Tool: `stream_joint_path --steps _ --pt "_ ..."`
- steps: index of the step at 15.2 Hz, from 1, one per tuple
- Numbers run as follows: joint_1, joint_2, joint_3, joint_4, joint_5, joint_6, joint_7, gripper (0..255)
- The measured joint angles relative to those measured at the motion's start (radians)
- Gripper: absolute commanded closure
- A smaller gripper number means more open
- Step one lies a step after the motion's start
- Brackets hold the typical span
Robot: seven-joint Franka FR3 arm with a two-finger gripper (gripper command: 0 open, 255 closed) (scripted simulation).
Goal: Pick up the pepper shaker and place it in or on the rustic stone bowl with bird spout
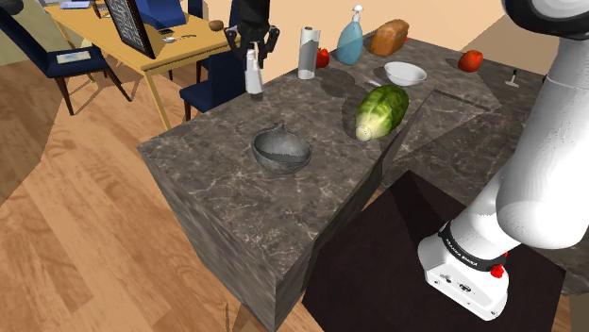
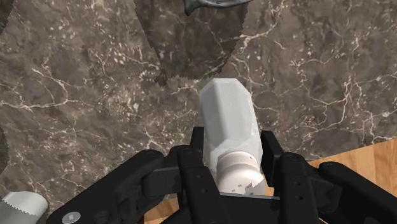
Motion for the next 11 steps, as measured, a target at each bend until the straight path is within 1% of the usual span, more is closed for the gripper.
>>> stream_joint_path --steps 1,5,8,10,11 --pt "0.000 -0.019 0.001 -0.020 0.003 0.000 0.002 255" --pt "0.004 -0.164 0.014 -0.205 0.023 0.042 0.020 255" --pt "0.013 -0.279 0.025 -0.323 0.042 0.047 0.037 255" --pt "0.019 -0.354 0.032 -0.415 0.056 0.066 0.047 255" --pt "0.025 -0.387 0.037 -0.438 0.062 0.056 0.055 255"
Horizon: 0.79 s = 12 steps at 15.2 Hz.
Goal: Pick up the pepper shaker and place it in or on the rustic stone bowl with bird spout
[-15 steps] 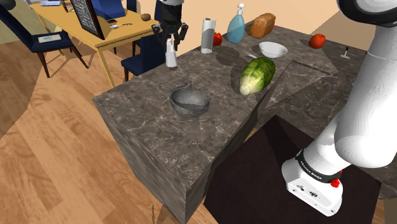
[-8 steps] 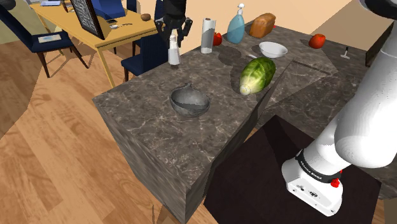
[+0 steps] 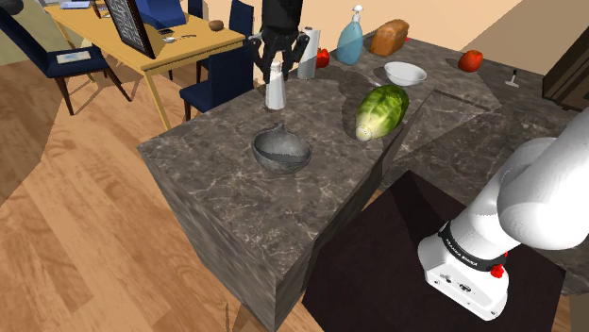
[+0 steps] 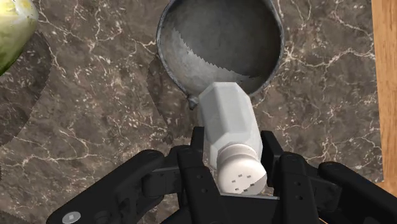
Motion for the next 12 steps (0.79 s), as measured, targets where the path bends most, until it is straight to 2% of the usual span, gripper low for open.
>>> stream_joint_path --steps 4,12 --pt "0.015 -0.113 0.012 -0.129 0.024 0.018 0.017 255" --pt "0.016 -0.109 0.014 -0.227 0.024 0.119 0.018 255"
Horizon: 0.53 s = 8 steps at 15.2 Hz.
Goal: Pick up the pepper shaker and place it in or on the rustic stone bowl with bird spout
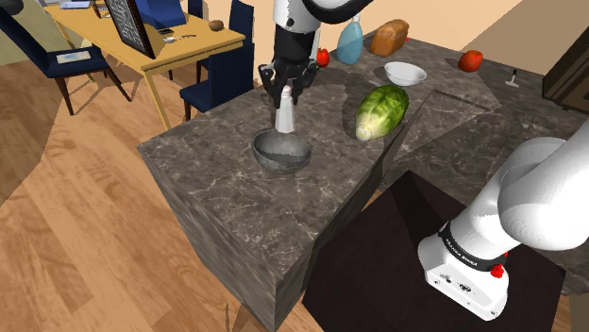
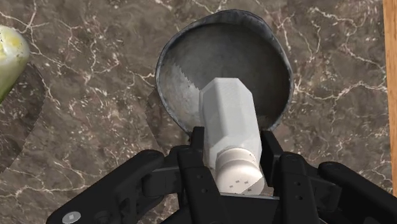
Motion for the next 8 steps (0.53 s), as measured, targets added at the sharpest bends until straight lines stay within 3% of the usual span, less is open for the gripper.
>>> stream_joint_path --steps 8 --pt "0.001 0.025 0.005 -0.080 -0.004 0.105 0.006 255"
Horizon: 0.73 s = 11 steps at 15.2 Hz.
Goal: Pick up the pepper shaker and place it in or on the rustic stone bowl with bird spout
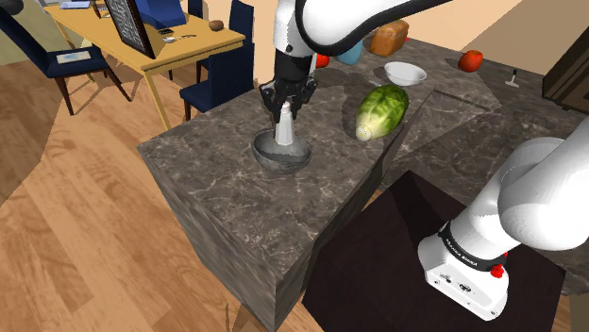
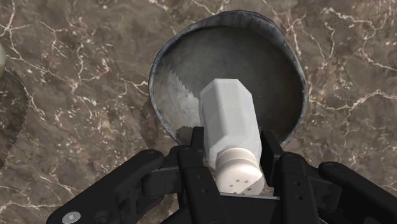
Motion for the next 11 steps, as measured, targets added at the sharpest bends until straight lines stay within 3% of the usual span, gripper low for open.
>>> stream_joint_path --steps 7,8,11 --pt "0.000 0.006 0.001 -0.006 -0.001 0.012 0.002 255" --pt "0.000 0.006 0.001 -0.006 -0.001 0.012 0.002 0" --pt "0.000 0.006 0.001 -0.006 -0.001 0.012 0.002 0"
